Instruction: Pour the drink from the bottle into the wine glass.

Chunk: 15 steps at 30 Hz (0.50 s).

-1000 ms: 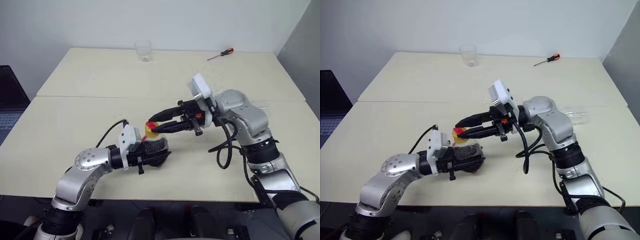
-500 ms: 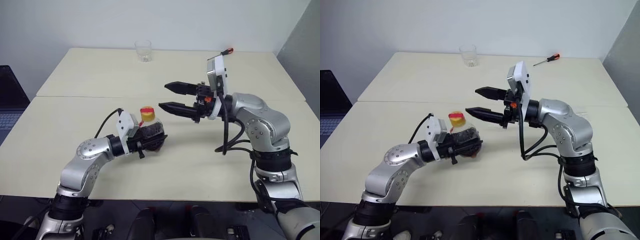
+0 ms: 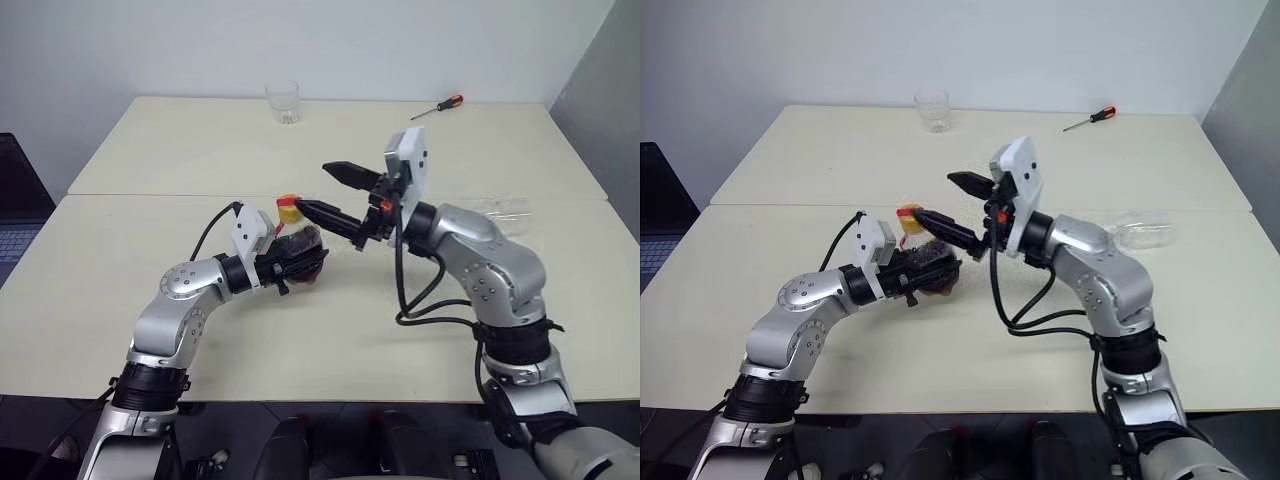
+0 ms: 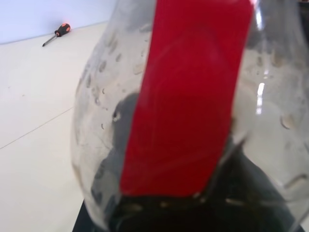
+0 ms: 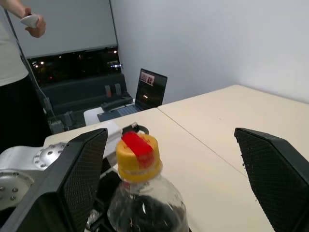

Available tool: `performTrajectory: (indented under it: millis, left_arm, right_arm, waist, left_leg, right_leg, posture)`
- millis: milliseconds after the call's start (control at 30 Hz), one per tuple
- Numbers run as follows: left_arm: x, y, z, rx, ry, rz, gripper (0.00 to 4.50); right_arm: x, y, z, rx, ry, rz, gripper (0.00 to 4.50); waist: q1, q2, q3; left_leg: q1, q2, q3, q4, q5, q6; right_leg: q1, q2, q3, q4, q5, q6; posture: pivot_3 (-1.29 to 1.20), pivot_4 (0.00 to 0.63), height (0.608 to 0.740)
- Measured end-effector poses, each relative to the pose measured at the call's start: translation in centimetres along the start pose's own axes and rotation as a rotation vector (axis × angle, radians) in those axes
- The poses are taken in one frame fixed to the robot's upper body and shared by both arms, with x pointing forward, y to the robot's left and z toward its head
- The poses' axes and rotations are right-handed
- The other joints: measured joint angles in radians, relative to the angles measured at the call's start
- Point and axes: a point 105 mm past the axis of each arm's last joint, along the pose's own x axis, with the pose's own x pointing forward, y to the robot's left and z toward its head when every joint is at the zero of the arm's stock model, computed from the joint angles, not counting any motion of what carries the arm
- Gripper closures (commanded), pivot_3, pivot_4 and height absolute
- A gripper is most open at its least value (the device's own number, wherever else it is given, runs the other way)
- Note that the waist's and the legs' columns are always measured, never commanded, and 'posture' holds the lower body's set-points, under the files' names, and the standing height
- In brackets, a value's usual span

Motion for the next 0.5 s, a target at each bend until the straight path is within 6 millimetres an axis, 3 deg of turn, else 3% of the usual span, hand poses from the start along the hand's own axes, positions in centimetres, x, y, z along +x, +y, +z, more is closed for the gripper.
performTrajectory:
  millis: [500]
  left_arm:
    - [0.2,0.2,0.2,0.016,0.001,-0.010,2.74]
  right_arm:
    - [1.7,-0.1,-1.7,-0.021,0.024,0.000,0.01]
  waist:
    - [-0.001,0.000,0.000]
  left_leg:
    - [0.000,0.000,0.000,0.000,0.000,0.000]
  right_leg:
    - [0.000,0.000,0.000,0.000,0.000,0.000]
  posture:
    - [0.00,0.150,0.740]
